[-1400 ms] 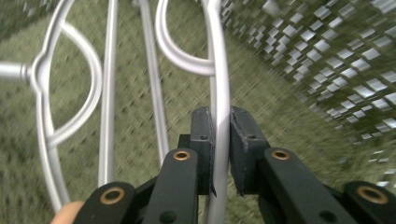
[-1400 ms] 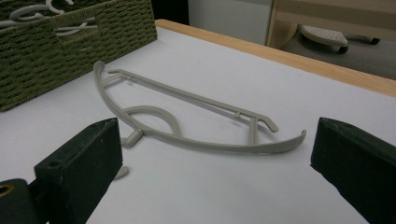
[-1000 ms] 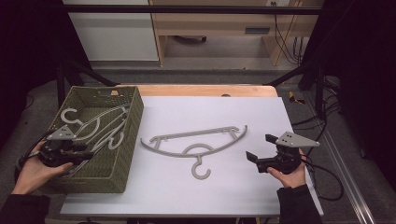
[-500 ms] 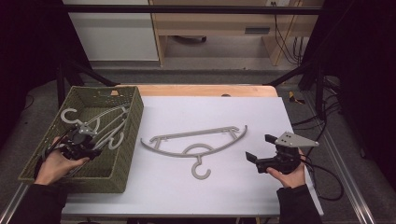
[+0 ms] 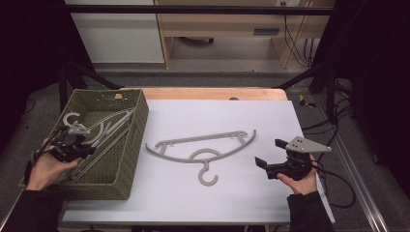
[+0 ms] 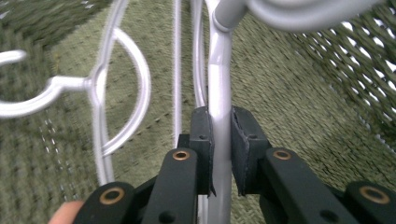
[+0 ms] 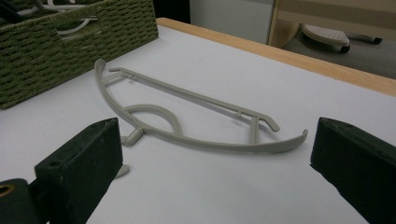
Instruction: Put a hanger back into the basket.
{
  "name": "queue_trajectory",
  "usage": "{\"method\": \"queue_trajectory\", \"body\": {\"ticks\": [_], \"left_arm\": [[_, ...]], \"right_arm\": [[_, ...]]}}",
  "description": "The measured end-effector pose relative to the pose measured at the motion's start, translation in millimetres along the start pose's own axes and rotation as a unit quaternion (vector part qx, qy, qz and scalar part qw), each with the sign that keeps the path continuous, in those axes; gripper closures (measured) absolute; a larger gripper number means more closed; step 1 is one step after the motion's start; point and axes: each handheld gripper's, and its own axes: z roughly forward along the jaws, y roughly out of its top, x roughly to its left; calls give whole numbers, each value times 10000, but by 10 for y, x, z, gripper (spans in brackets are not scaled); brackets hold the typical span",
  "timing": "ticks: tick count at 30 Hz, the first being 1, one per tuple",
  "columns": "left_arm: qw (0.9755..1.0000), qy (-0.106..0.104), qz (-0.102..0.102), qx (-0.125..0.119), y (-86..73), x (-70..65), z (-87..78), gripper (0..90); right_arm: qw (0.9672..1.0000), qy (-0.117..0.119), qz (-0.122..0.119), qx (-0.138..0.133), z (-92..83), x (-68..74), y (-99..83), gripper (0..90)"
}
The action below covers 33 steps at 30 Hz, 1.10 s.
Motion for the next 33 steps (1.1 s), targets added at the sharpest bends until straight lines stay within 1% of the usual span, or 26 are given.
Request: {"method": "queue_trajectory", "body": {"ticks": [1, 4, 5, 7, 8, 9, 10, 11, 13, 14, 17, 18, 20, 23, 25, 28, 29, 30, 33], "left_arm": [[9999, -80, -76, -52, -24, 48, -13, 794], [9989, -41, -346, -306, -90, 150, -17, 788], [9982, 0, -449, -399, -107, 175, -12, 784], [9975, 148, -543, -429, -129, 235, -20, 777], [9968, 196, -642, -434, -138, 263, -22, 774], [9961, 322, -706, -427, -146, 300, -21, 771], [9954, 404, -777, -379, -151, 325, -18, 769], [9950, 500, -797, -349, -153, 347, -11, 769], [9932, 692, -909, -211, -155, 408, 15, 769], [9922, 751, -981, -133, -156, 440, 29, 763], [9902, 814, -1137, -17, -171, 515, 69, 739], [9898, 818, -1169, -7, -179, 530, 71, 733], [9890, 821, -1229, -64, -201, 547, 61, 696], [9886, 760, -1275, -240, -229, 544, -5, 661], [9879, 772, -1290, -385, -233, 528, -69, 642], [9868, 677, -1268, -748, -215, 472, -177, 586], [9857, 611, -1255, -939, -202, 433, -221, 560], [9849, 574, -1244, -1054, -193, 406, -245, 530], [9828, 412, -1105, -1423, -137, 271, -316, 434]], "right_arm": [[10000, -1, 8, -3, -3, 0, 1, 25], [10000, 9, -10, -4, -7, -5, 1, 25], [10000, 8, -13, -1, -6, -5, 1, 25], [10000, -1, 8, 3, 0, -1, 0, 25], [10000, -3, 6, 10, 1, 1, 0, 25], [10000, 2, 8, 9, 1, 0, 0, 25], [10000, 0, 1, 2, 0, -1, 1, 25], [10000, 1, 7, 2, 0, -2, 1, 25], [10000, 5, 8, 0, 0, -2, 1, 25], [10000, 7, 14, 7, 0, 0, 0, 25], [10000, 4, -2, 19, 6, 0, -1, 25], [10000, 4, -8, 15, 6, -1, -1, 25], [10000, 6, -3, 12, 3, -1, -1, 25], [10000, 7, 2, 5, 0, -2, 0, 25], [10000, 11, 9, 7, 3, -2, -1, 25], [10000, 13, 5, 6, 3, -1, -1, 25], [10000, 8, 13, 0, 2, -2, -1, 25], [10000, 14, 24, -2, -2, -2, -1, 25], [10000, 23, 11, -15, -6, -10, -2, 25]]}}
